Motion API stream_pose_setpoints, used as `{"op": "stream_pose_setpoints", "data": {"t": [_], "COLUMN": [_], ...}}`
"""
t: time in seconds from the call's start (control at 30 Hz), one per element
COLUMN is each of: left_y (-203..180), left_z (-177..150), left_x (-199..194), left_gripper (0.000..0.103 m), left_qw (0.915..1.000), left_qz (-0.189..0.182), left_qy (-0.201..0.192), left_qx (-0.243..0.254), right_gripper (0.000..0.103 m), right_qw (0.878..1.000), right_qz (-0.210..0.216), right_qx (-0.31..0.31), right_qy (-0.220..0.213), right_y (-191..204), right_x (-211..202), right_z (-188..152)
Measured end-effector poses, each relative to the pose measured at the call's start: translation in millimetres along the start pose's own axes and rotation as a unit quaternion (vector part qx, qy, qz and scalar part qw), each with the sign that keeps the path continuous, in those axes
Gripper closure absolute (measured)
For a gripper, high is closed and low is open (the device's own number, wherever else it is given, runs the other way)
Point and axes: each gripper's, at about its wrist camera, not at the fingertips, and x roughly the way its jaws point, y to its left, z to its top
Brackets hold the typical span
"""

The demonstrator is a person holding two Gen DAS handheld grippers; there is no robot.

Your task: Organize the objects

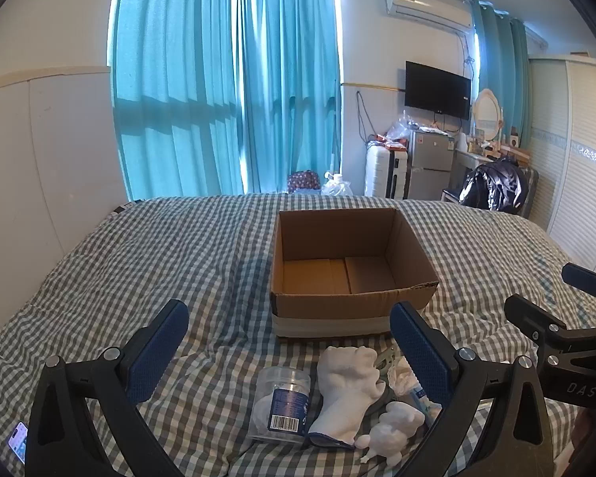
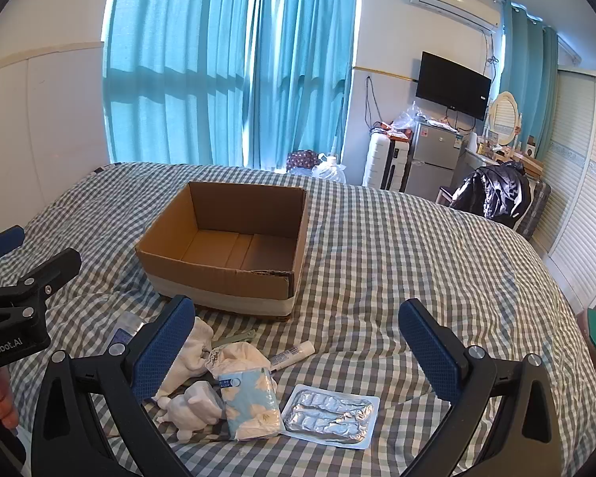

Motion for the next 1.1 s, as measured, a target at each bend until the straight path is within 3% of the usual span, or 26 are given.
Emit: {"op": "stream_pose_setpoints", "data": {"t": [1.1], "left_y": [1.8], "left_z": [-0.1], "left_x": [-2.5], "left_gripper": [0.000], "left_qw": [0.9999], "left_qz": [-0.013], "left_qy": [0.000], "left_qx": [-0.005], "right_gripper": [0.000], "right_qw": [1.000], "right_qz": [0.012], "right_qx": [-0.008], "right_qy": [-0.003], "right_y": [4.9], "right_x": [-6.0], "right_z": [3.7]}}
